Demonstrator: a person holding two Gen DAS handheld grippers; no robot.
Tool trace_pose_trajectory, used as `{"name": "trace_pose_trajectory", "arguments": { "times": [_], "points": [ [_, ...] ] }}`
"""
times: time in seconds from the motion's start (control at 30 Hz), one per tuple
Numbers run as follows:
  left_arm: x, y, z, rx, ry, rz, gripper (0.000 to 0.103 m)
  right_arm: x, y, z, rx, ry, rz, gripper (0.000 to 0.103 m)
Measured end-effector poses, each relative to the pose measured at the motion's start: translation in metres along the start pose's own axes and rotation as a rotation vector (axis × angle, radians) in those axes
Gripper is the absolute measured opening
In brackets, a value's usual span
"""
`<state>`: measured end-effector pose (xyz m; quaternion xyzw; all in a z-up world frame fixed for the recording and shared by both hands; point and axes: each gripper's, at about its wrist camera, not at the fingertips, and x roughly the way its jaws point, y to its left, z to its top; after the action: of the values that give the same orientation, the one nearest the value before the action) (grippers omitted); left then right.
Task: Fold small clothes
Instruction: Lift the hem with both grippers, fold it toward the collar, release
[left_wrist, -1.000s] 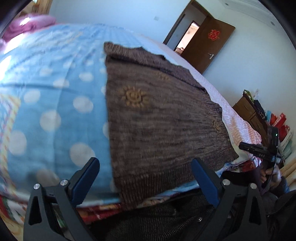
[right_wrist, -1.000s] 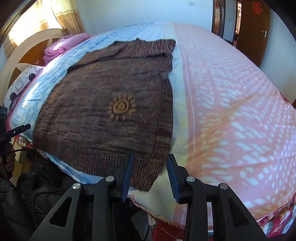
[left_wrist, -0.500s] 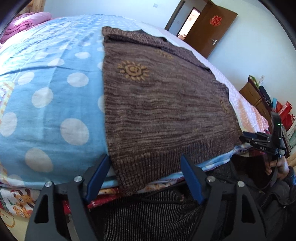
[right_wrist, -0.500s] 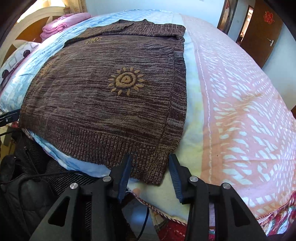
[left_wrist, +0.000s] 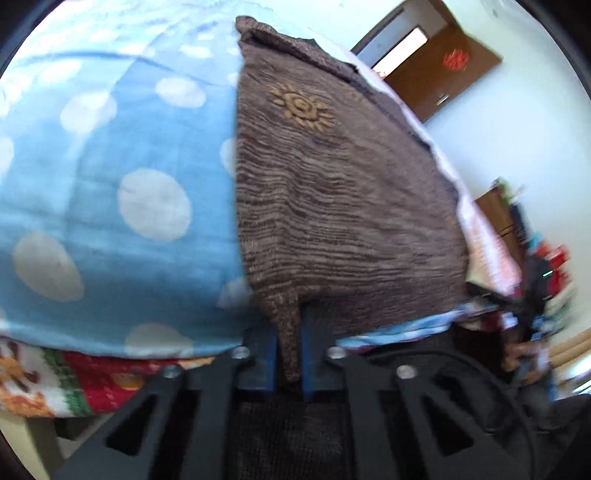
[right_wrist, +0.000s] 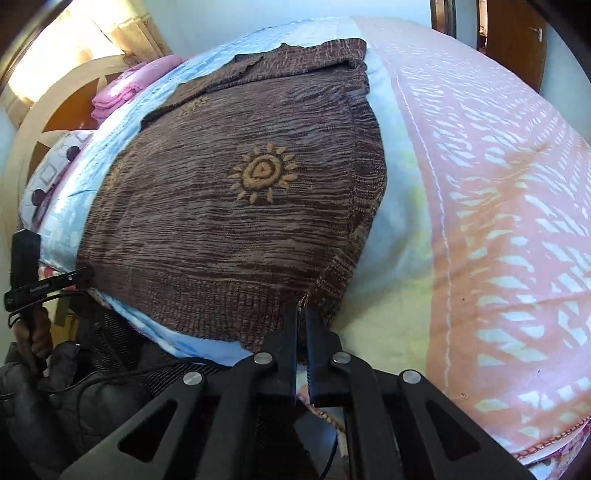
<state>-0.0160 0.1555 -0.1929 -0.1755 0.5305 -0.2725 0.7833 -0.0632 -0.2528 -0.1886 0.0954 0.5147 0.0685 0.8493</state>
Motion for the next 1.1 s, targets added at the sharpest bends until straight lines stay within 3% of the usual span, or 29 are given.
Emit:
{"name": "trace_pose_trajectory", "arguments": {
  "times": [0.13, 0.33, 0.6, 0.77, 0.83, 0.97, 1.07, 1.1],
  "points": [
    [-0.007, -0.012, -0.001, 0.071, -0.016, 0.031, 0.009, -0.011, -0.003, 0.002, 0.041, -0.024, 0.06, 0.003],
    [-0.027, -0.025, 0.006, 0.094, -0.086, -0.024, 0.007, -0.031, -0.006, 0.012, 0.113, -0.083, 0.203, 0.003],
    [-0.035, -0.051, 0.076, 0.104, -0.161, -0.062, 0.007, -0.053, 0.002, 0.083, 0.123, -0.212, 0.348, 0.003],
    [-0.017, -0.057, 0.138, 0.1, -0.186, 0.011, 0.007, -0.029, -0.022, 0.139, 0.233, -0.283, 0.339, 0.003],
    [-0.002, -0.052, 0.162, 0.073, -0.183, 0.06, 0.008, -0.012, -0.036, 0.156, 0.278, -0.311, 0.28, 0.003],
    [0.017, -0.027, 0.192, -0.006, -0.148, 0.084, 0.009, 0.008, -0.064, 0.165, 0.38, -0.332, 0.216, 0.005],
    [0.014, -0.009, 0.199, -0.049, -0.145, 0.073, 0.017, 0.008, -0.079, 0.162, 0.439, -0.361, 0.214, 0.005],
    [0.009, -0.006, 0.197, -0.04, -0.156, 0.083, 0.024, 0.003, -0.08, 0.159, 0.434, -0.379, 0.208, 0.005]
  ]
}}
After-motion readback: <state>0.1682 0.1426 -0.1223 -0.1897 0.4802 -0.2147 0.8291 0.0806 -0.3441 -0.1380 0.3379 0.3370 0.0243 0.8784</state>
